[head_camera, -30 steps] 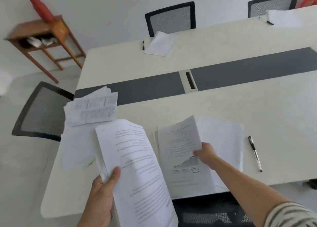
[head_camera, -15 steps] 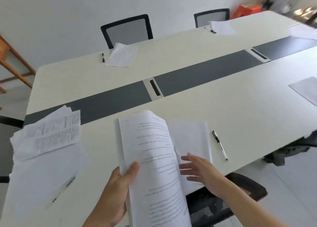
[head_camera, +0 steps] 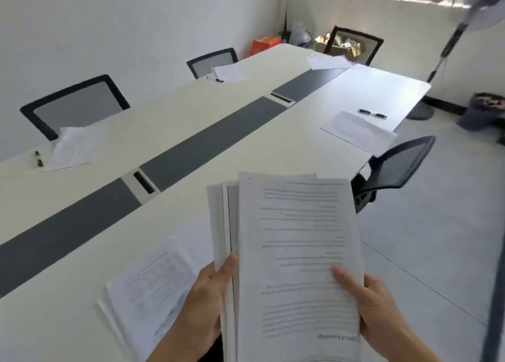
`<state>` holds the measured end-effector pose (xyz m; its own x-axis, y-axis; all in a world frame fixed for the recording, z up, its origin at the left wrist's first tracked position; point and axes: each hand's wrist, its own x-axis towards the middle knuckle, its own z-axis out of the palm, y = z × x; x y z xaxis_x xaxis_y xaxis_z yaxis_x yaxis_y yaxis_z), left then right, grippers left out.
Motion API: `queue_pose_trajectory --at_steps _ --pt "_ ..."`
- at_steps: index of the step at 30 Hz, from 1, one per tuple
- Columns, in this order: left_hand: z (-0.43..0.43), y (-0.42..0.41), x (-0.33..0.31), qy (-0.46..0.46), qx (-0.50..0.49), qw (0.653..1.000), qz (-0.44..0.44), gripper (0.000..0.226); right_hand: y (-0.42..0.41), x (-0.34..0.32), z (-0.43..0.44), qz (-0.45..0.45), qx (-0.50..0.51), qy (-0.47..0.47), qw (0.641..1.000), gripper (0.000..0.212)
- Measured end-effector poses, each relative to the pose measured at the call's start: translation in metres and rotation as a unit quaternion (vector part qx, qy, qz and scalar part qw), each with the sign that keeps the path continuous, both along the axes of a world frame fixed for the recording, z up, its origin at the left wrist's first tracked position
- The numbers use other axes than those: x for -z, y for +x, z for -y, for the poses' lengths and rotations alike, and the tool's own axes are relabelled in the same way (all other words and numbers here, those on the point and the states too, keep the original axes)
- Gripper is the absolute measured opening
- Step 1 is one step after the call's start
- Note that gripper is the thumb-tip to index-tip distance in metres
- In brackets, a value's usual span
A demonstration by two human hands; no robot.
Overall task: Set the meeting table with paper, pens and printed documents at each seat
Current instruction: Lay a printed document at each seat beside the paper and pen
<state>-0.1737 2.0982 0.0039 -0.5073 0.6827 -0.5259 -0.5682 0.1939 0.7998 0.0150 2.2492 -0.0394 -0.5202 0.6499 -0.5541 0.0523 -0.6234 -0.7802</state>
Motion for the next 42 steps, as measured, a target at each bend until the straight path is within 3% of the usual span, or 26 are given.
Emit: queue_pose_trajectory --at_steps 4,8,15,23,28,34,38,42 --pt "-0.065 0.057 0.002 -0.014 0.008 1.0 -0.006 0.041 0.061 0.004 -0.048 0.011 0.087 0.072 0.994 0.022" --pt "-0.131 0.116 0.013 -0.03 0.008 0.999 0.041 0.057 0.124 0.006 -0.099 0.01 0.16 0.083 0.984 0.012" --pt "-0.217 0.183 0.013 -0.031 0.071 0.995 0.063 0.052 0.206 0.003 -0.16 0.03 0.277 0.105 0.955 0.007" --pt "-0.317 0.182 0.026 -0.03 0.139 0.99 0.028 0.046 0.219 0.012 -0.245 0.007 0.316 0.062 0.947 0.013" --pt "-0.405 0.173 0.03 0.003 0.158 0.986 0.059 0.037 0.218 0.005 -0.319 0.025 0.343 0.074 0.936 0.019" --pt "-0.51 0.15 0.018 0.012 0.195 0.979 0.067 0.052 0.19 -0.007 -0.407 0.056 0.434 0.155 0.886 0.006" --pt "-0.563 0.142 0.022 0.006 0.221 0.973 0.073 0.052 0.188 -0.002 -0.45 0.046 0.455 0.153 0.876 0.004" --pt "-0.604 0.144 0.026 0.01 0.241 0.968 0.074 0.05 0.195 0.008 -0.495 0.044 0.452 0.125 0.882 0.018"
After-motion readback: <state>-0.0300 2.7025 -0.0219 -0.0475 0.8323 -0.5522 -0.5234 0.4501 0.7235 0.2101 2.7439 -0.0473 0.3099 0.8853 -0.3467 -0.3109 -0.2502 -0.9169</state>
